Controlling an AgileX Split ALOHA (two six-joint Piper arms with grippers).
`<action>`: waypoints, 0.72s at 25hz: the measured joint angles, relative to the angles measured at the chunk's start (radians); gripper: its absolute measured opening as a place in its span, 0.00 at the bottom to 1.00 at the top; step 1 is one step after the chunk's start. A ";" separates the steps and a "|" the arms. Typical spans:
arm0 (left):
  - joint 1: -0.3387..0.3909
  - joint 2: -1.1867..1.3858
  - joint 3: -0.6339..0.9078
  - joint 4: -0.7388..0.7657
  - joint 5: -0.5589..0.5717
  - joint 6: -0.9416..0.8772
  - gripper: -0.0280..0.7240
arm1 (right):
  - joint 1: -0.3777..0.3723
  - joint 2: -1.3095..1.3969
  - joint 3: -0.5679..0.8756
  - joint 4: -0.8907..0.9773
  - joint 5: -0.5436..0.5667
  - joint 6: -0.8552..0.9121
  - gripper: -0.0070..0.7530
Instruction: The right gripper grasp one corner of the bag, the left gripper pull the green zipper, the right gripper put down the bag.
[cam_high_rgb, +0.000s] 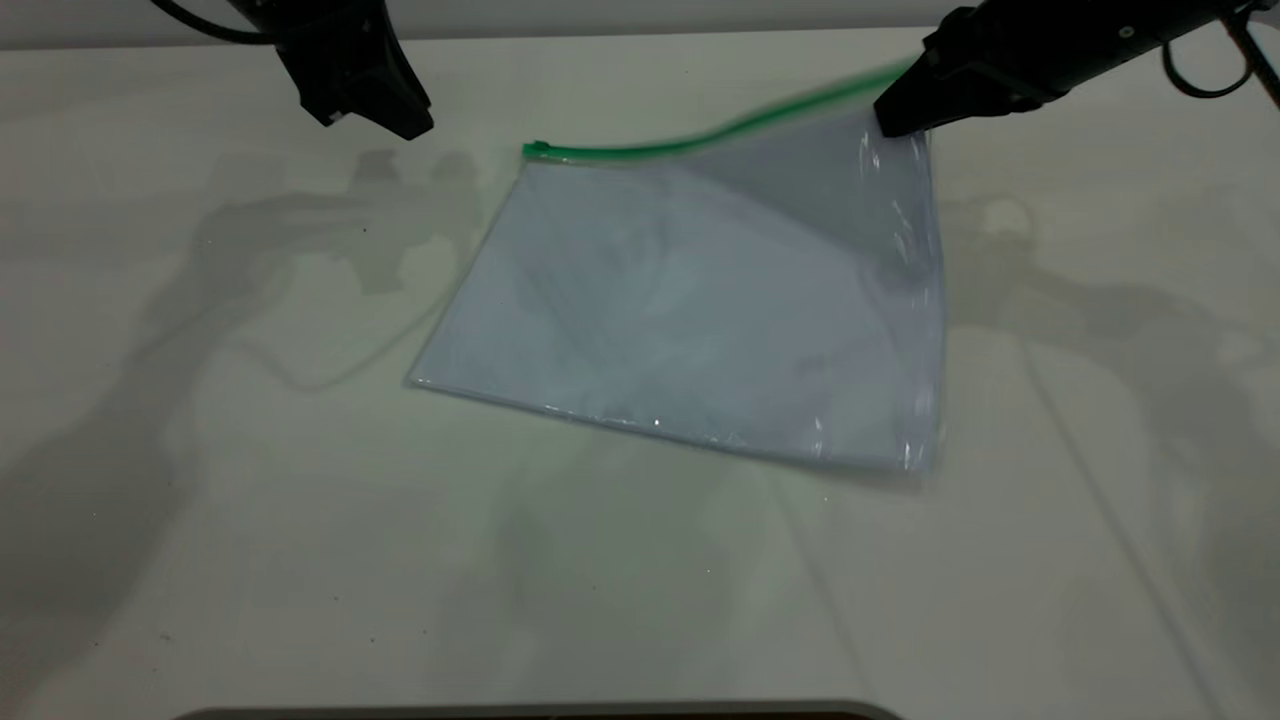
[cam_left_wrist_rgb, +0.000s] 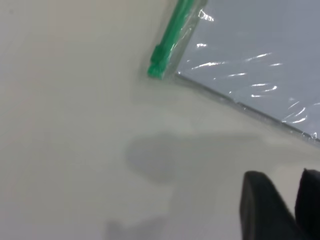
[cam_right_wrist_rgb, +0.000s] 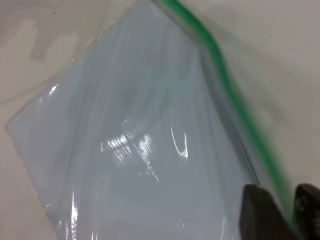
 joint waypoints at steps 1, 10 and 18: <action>0.000 0.000 0.000 0.000 0.000 -0.015 0.42 | -0.001 0.000 0.000 0.001 0.000 0.005 0.36; 0.000 -0.056 0.000 0.009 -0.003 -0.331 0.67 | 0.000 -0.023 0.000 -0.034 -0.114 0.133 0.89; 0.000 -0.383 0.000 0.177 0.072 -0.795 0.68 | -0.001 -0.370 0.000 -0.315 -0.173 0.415 0.81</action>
